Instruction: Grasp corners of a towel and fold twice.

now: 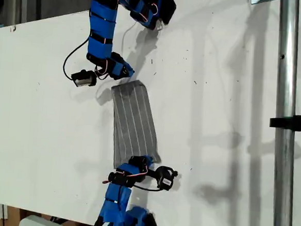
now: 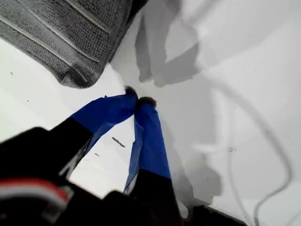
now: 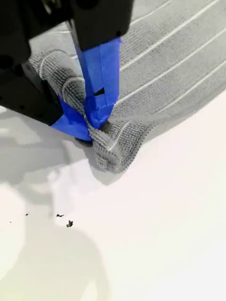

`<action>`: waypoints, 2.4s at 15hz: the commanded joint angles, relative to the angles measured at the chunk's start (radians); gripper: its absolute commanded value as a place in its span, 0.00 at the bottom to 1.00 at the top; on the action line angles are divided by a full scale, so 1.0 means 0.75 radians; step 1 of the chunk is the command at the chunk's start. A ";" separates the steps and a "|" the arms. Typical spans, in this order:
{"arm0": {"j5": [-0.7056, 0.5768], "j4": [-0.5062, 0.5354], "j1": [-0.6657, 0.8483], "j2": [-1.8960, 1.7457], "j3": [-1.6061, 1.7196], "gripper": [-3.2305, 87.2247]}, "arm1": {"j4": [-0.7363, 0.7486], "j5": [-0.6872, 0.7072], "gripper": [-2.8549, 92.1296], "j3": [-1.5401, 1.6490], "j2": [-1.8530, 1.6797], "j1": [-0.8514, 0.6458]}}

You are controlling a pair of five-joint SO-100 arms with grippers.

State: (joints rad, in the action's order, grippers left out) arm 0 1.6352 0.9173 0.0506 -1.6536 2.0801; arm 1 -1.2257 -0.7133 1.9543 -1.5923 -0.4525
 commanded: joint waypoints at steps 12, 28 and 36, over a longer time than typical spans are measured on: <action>-0.067 0.096 0.006 -0.229 0.027 0.01 | -0.192 -0.399 0.35 -0.346 0.172 0.295; -0.043 0.031 -0.012 -0.139 0.043 0.01 | -0.086 -0.382 0.03 -0.489 0.407 0.299; -0.264 0.499 0.160 -0.227 -0.274 0.01 | -0.198 -0.229 0.03 -0.503 0.018 0.143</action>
State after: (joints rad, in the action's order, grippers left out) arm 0 1.4910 1.2563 0.1058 -1.7763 1.9343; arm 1 -1.3775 -0.9189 1.6183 -1.5048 -0.3022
